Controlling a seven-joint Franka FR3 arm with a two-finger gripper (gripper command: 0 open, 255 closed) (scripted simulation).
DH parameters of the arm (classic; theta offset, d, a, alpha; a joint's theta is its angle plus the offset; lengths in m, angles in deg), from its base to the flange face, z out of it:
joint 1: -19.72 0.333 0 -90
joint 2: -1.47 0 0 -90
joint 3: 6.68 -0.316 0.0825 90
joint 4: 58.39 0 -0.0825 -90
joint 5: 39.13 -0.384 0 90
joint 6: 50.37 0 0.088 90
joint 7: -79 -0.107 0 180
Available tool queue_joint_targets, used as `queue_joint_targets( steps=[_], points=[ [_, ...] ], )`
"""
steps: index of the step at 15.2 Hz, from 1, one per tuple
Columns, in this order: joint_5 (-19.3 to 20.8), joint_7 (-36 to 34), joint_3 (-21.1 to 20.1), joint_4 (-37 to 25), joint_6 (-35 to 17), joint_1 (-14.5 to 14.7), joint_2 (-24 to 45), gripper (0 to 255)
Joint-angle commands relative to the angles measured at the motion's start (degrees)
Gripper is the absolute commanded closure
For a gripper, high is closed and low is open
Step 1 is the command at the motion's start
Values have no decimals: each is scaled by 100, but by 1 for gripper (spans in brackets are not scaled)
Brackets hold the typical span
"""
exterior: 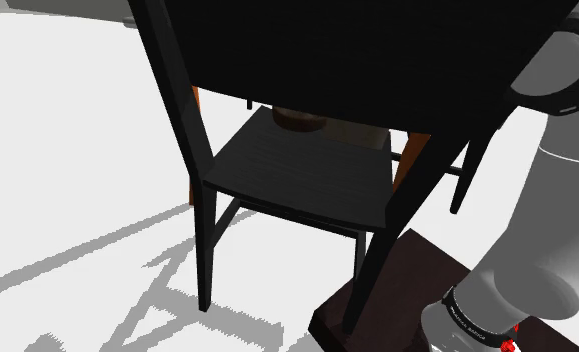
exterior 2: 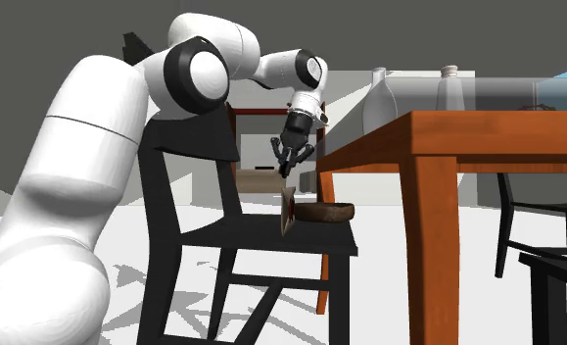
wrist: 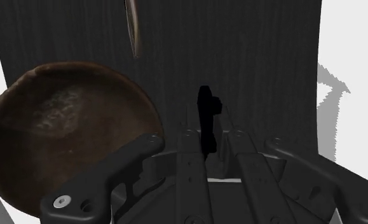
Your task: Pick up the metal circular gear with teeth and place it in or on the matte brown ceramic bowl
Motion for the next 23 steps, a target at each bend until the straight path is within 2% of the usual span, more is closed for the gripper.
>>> queue_joint_targets(
  steps=[1,6,14,21,22,23],
  points=[
    [19,-2,1,3,-87,7,-24,0],
    [-868,101,292,1807,-1747,-455,-1844,0],
    [-870,147,233,2711,-2395,-391,-2109,0],
    [-870,147,232,2711,-2395,-391,-2109,0],
    [-870,147,232,2710,-2395,-391,-2109,255],
    [-870,147,232,2710,-2395,-391,-2109,255]
  ],
)
